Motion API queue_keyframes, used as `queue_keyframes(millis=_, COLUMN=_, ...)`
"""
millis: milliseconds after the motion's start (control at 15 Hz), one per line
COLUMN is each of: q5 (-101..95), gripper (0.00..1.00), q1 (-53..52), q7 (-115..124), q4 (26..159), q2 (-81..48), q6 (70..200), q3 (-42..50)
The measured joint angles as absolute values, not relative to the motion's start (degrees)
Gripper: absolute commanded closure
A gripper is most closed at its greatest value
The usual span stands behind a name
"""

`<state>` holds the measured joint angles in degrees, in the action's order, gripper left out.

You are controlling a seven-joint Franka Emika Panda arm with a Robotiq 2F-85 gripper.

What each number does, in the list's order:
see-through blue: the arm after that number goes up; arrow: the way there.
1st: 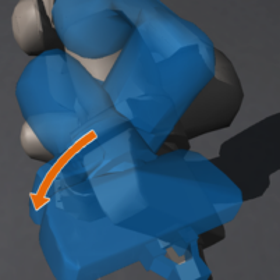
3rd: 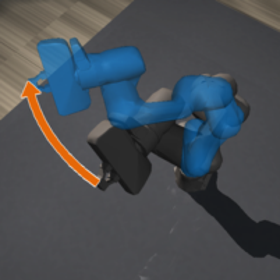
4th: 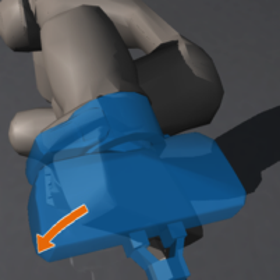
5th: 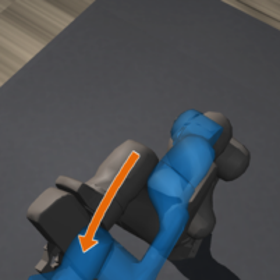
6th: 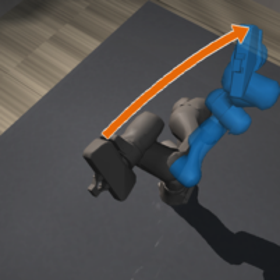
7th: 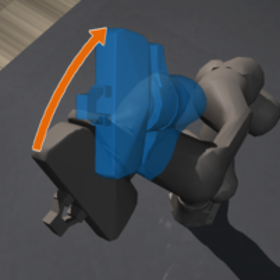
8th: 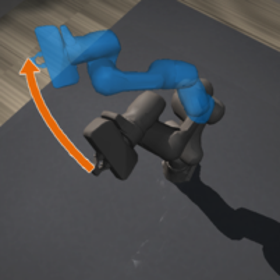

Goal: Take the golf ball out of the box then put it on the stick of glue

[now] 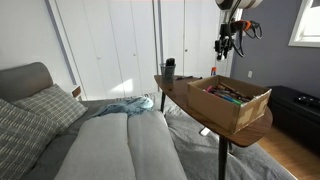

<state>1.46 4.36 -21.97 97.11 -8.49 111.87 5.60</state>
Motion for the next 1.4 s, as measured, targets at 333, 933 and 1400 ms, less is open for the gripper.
queue_keyframes(millis=333, q5=1.45, gripper=0.78, q1=4.36, q7=-21.94, q4=97.17, q2=-9.69, q6=112.49, q3=5.26)
queue_keyframes(millis=933, q5=1.41, gripper=0.78, q1=4.33, q7=-21.94, q4=97.17, q2=-10.40, q6=112.97, q3=4.18)
queue_keyframes(millis=1400, q5=1.41, gripper=0.78, q1=4.33, q7=-21.94, q4=97.18, q2=-10.75, q6=112.97, q3=4.15)
